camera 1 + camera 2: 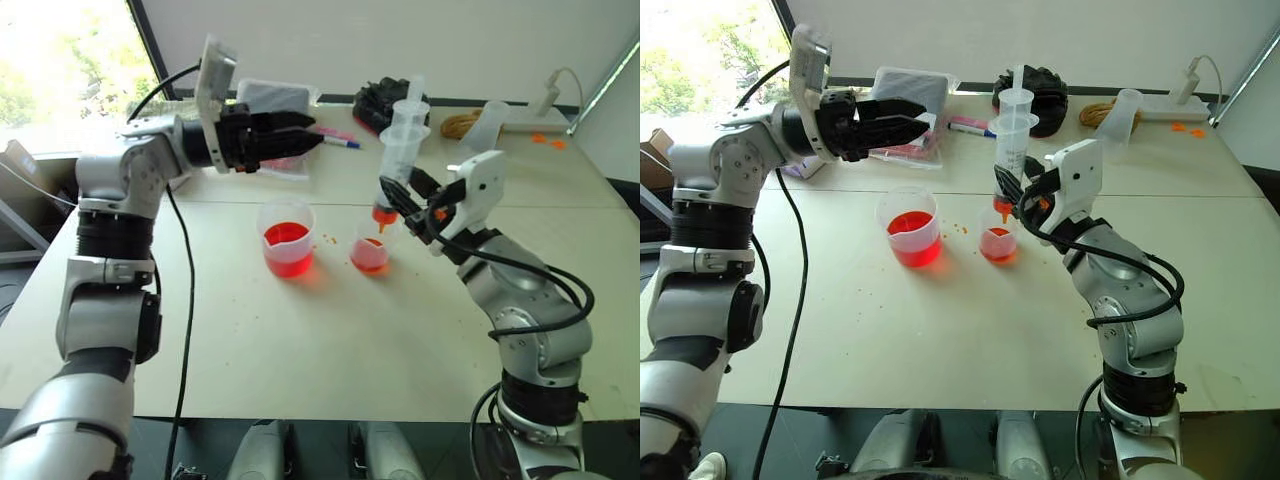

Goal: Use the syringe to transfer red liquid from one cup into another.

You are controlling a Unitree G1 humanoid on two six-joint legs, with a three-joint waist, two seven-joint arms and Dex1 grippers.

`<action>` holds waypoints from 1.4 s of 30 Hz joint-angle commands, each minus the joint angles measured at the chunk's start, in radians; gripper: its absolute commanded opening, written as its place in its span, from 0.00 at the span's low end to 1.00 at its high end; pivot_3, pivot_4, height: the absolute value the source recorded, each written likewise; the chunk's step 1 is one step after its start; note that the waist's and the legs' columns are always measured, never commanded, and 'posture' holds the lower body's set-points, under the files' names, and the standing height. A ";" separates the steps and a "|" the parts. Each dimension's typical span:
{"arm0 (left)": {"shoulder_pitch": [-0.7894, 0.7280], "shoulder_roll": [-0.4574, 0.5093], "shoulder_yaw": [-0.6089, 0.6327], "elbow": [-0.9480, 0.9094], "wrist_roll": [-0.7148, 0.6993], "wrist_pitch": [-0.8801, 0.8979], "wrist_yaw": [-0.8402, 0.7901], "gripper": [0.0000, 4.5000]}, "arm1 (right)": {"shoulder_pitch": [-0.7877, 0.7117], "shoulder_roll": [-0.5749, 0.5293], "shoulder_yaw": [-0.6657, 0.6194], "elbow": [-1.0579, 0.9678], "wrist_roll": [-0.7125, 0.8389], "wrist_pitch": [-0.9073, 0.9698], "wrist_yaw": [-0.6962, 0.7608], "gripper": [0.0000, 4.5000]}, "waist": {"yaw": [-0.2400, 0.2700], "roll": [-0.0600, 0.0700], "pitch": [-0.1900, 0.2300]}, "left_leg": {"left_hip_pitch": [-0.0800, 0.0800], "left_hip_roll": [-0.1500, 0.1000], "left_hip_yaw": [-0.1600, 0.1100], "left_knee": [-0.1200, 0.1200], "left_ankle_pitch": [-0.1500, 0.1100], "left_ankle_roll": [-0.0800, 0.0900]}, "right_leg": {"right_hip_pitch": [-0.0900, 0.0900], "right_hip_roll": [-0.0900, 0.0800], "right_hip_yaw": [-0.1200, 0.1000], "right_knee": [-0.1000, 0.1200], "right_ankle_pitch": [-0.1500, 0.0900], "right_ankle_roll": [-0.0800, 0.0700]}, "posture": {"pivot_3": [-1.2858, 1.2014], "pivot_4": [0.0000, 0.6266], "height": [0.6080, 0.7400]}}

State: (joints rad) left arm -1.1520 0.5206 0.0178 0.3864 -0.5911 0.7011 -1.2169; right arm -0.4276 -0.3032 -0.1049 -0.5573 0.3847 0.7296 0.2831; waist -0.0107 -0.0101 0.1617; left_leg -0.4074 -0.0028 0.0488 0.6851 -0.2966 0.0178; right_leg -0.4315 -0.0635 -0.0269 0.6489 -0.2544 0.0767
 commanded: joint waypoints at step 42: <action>-0.272 -0.305 -0.086 0.264 0.167 -0.055 -0.020 0.46 | 0.029 -0.017 0.030 -0.024 -0.030 -0.082 -0.025 0.29 | -0.001 0.000 0.000 | 0.001 0.000 0.000 0.000 0.000 0.001 | 0.000 0.001 0.000 -0.001 0.000 0.000 | 0.52 0.24 1.00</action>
State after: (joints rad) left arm -1.4069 0.2256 -0.0601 0.6623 -0.4276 0.6299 -1.2373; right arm -0.3717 -0.3226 -0.0643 -0.5432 0.3462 0.6810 0.2536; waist -0.0116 -0.0102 0.1617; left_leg -0.4069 -0.0027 0.0486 0.6852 -0.2969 0.0183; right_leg -0.4315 -0.0627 -0.0270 0.6479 -0.2546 0.0768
